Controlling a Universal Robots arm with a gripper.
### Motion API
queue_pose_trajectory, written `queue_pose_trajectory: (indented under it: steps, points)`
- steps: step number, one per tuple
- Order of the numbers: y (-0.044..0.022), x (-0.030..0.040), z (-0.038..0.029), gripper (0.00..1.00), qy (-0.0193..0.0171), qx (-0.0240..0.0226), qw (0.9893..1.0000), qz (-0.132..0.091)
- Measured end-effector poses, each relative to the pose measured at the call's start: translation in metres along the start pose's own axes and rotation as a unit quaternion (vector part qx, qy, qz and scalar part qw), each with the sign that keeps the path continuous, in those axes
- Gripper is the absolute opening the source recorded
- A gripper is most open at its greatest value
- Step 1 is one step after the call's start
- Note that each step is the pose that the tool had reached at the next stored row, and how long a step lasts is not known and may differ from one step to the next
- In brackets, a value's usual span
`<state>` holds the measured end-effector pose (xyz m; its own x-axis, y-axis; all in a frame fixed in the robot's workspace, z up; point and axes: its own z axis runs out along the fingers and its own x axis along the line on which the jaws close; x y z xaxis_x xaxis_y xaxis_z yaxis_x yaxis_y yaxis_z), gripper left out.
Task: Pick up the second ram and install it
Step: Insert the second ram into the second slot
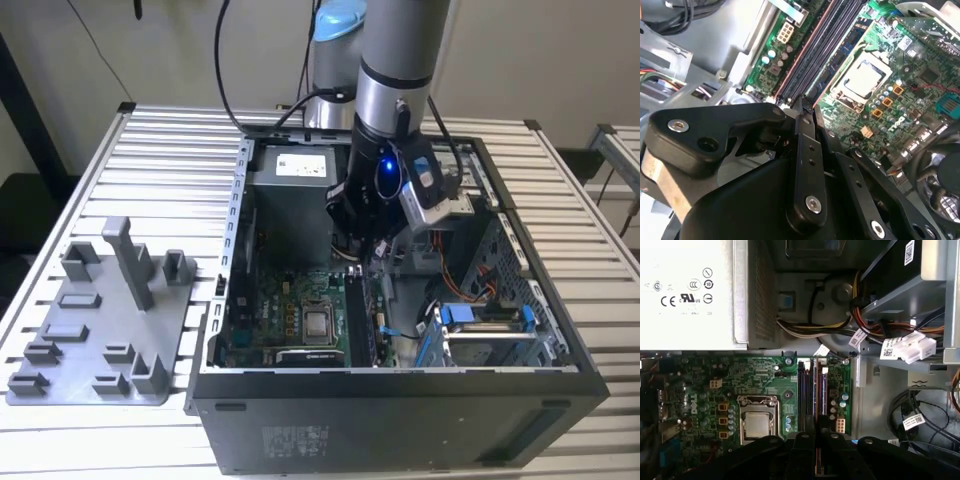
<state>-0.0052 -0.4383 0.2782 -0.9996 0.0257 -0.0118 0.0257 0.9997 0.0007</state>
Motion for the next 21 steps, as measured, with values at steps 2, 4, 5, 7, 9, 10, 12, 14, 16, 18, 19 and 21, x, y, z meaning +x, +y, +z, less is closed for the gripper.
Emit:
queue_pose_trajectory:
  steps: [2, 4, 5, 7, 9, 10, 12, 14, 16, 18, 19, 21]
  points:
    - [-0.0006, 0.0003, 0.0018, 0.14, 0.0006, 0.001, 1.0, 0.0]
    - [-0.0008, 0.0004, 0.0024, 0.14, 0.0024, 0.0052, 1.0, 0.0]
    - [-0.0009, 0.0004, 0.0026, 0.14, 0.0033, 0.0078, 1.0, 0.0]
    - [-0.001, 0.0004, 0.0031, 0.14, 0.0055, 0.0133, 0.9999, 0.0]
    - [-0.0011, 0.0005, 0.0056, 0.14, 0.0071, 0.0143, 0.9999, 0.0]
    - [-0.0012, 0.0005, 0.0071, 0.14, 0.0078, 0.0144, 0.9999, 0.0]
    - [-0.0013, 0.0005, 0.0104, 0.14, 0.0089, 0.0144, 0.9999, 0.0]
    - [-0.0017, 0.0005, 0.0136, 0.14, 0.0099, 0.0145, 0.9998, 0.0]
    - [-0.003, 0.0005, 0.0166, 0.14, 0.0108, 0.0145, 0.9998, 0.0]
    - [-0.0043, 0.0, 0.0179, 0.14, 0.0118, 0.0146, 0.9998, 0.0]
    - [-0.0046, 0.0, 0.0192, 0.14, 0.0122, 0.0144, 0.9998, 0.0]
    - [-0.0068, 0.0, 0.0208, 0.14, 0.0149, 0.0142, 0.9998, 0.0]
